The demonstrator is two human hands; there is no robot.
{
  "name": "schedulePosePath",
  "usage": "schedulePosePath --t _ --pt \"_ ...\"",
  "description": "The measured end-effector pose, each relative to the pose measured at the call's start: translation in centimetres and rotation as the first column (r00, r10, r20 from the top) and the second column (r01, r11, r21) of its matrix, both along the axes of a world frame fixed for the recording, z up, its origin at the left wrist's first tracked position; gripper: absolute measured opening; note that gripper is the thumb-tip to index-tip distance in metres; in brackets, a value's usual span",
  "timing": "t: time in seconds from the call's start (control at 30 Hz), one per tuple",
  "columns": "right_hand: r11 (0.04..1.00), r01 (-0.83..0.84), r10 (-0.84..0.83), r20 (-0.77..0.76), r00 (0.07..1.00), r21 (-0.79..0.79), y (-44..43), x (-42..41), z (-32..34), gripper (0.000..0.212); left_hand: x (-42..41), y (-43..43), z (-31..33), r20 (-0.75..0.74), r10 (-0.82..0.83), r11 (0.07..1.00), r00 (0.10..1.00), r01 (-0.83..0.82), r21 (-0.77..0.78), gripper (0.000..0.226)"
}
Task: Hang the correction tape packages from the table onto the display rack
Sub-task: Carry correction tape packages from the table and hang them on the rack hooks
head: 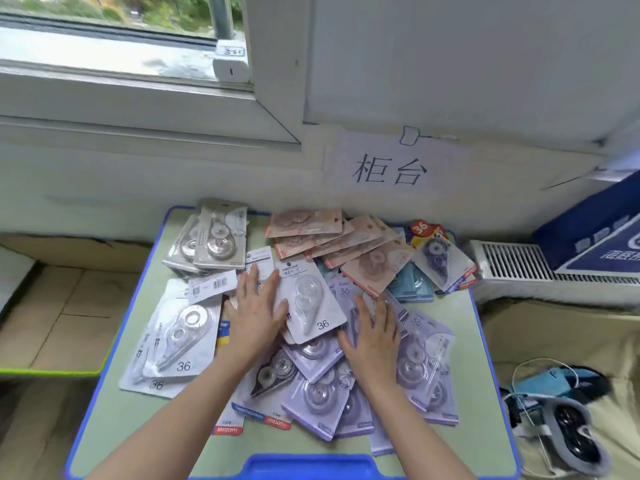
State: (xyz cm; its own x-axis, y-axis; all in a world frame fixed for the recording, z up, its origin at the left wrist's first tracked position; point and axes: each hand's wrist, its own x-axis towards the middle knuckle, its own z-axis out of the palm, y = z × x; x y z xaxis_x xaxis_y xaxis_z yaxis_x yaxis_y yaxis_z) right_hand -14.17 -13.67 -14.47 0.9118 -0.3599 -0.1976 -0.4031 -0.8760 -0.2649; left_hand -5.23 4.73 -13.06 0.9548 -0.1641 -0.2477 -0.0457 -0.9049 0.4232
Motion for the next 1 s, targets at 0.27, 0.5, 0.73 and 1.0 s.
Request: schedulePosePath --t 0.27,0.5,0.73,1.0 --pt "0.997 0.048 -0.053 0.072 0.996 0.068 0.1 0.4 0.7 0.071 -0.2 -0.5 0.9 0.049 0.0 1.0 0.999 -0.001 0.015 0.056" --pt "0.996 0.073 -0.078 0.102 0.992 0.057 -0.6 -0.8 1.9 0.065 -2.8 -0.4 2.0 0.089 0.011 0.999 0.996 -0.015 0.041 0.054" --pt "0.994 0.032 -0.041 0.089 0.995 0.103 -2.2 -4.2 2.9 0.066 -7.7 -0.5 3.1 0.151 0.047 0.997 0.987 -0.055 0.048 0.053" --pt "0.992 0.055 -0.073 0.151 0.986 0.117 -0.9 -10.6 3.8 0.062 -13.7 0.3 3.8 0.195 -0.038 0.998 0.98 0.026 0.064 0.057"
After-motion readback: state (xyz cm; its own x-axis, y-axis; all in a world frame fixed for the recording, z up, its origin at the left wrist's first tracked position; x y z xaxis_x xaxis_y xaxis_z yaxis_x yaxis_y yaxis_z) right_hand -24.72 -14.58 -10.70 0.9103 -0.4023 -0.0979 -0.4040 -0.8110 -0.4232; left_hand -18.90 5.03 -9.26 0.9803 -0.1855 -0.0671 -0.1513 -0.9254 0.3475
